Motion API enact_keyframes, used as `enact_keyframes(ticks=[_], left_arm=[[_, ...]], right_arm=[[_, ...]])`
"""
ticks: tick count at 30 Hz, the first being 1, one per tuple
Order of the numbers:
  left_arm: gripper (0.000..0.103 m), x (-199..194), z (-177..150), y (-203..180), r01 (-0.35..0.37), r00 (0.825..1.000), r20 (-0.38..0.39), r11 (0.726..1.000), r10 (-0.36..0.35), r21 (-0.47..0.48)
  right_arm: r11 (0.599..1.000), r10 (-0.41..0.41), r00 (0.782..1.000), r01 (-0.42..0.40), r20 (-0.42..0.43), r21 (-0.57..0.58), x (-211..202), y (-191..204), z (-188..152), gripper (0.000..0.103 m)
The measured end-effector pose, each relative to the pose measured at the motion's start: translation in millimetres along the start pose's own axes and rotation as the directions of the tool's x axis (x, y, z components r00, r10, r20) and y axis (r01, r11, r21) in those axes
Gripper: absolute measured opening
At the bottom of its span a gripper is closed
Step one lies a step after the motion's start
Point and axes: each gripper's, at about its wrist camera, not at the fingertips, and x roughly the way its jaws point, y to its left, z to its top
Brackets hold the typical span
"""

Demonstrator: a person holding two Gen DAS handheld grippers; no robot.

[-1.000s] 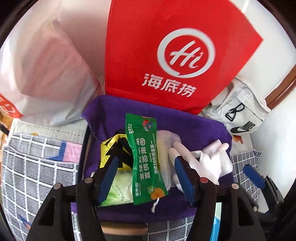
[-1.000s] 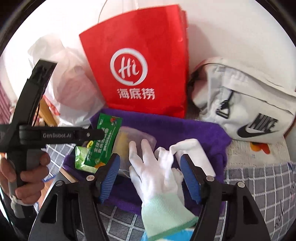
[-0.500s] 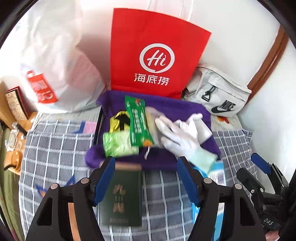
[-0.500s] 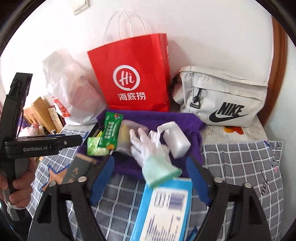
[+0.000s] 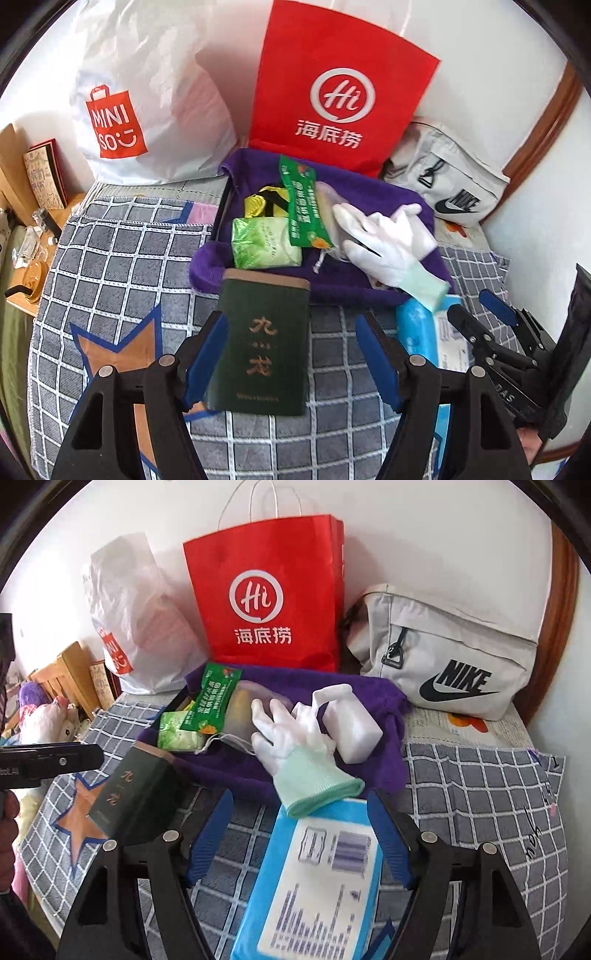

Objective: Organize soft objects

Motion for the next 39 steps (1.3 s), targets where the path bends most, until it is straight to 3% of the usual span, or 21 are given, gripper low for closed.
enact_keyframes(ticks=[4, 7, 9, 10, 12, 15, 20, 23, 26, 28, 30, 36, 39], left_arm=[[0.07, 10.9, 9.5, 3.9, 0.007, 1.0, -0.006, 1.0, -0.007, -0.012], [0.07, 18.9, 16.2, 5.5, 0.012, 1.0, -0.007, 1.0, -0.013, -0.014], [0.07, 23.7, 19.5, 5.6, 0.015, 1.0, -0.014, 1.0, -0.015, -0.01], [0.07, 25.2, 20.7, 5.8, 0.015, 1.0, -0.016, 1.0, -0.016, -0.009], [0.07, 28.8, 22.5, 5.7, 0.016, 1.0, -0.018, 1.0, -0.016, -0.006], [0.07, 33.9, 23.7, 6.7, 0.023, 0.999, -0.026, 1.0, -0.023, -0.008], [0.07, 38.0, 24.3, 9.6, 0.029, 0.999, -0.033, 0.999, -0.03, -0.024], [0.07, 39.7, 23.3, 9.8, 0.03, 0.999, -0.042, 0.999, -0.031, -0.03], [0.07, 37.7, 21.1, 10.1, 0.031, 0.998, -0.044, 0.999, -0.033, -0.03], [0.07, 34.8, 19.6, 10.7, 0.025, 0.999, -0.044, 0.999, -0.027, -0.037], [0.07, 29.8, 17.6, 11.0, 0.029, 0.999, -0.04, 0.999, -0.031, -0.039], [0.07, 5.6, 4.9, 4.3, 0.035, 0.999, -0.015, 0.999, -0.035, -0.027], [0.07, -12.1, -6.2, -3.7, 0.041, 0.999, 0.003, 0.999, -0.041, -0.016]], right_arm=[[1.0, 0.014, 0.999, -0.015, -0.031, -0.006, 31.6, -1.8, 8.3, 0.074], [0.999, -0.005, 0.997, 0.002, -0.081, -0.032, 57.8, -1.5, 11.1, 0.063], [0.998, -0.033, 0.993, 0.027, -0.109, -0.061, 72.6, -1.0, 11.8, 0.042], [0.998, -0.023, 0.993, 0.016, -0.116, -0.06, 77.7, -2.8, 12.8, 0.04], [0.998, 0.034, 0.992, -0.04, -0.119, -0.053, 83.2, -5.7, 16.0, 0.016], [0.996, -0.004, 0.993, -0.008, -0.122, -0.093, 90.7, -3.4, 22.2, 0.009], [0.996, -0.021, 0.996, 0.014, -0.085, -0.085, 92.6, -11.3, 39.4, 0.01], [0.996, -0.04, 0.987, 0.027, -0.154, -0.087, 105.0, -15.7, 41.0, 0.013], [0.997, -0.042, 0.982, 0.03, -0.182, -0.071, 110.6, -19.0, 33.8, 0.023], [0.998, -0.037, 0.985, 0.03, -0.17, -0.046, 104.2, -23.2, 31.9, 0.036], [0.998, -0.055, 0.988, 0.05, -0.147, -0.036, 94.9, -26.2, 32.4, 0.056], [0.998, -0.056, 0.995, 0.058, -0.078, 0.021, 48.1, -31.1, 32.0, 0.06], [0.997, -0.055, 0.997, 0.057, -0.055, 0.045, 19.3, -28.8, 28.7, 0.07]])
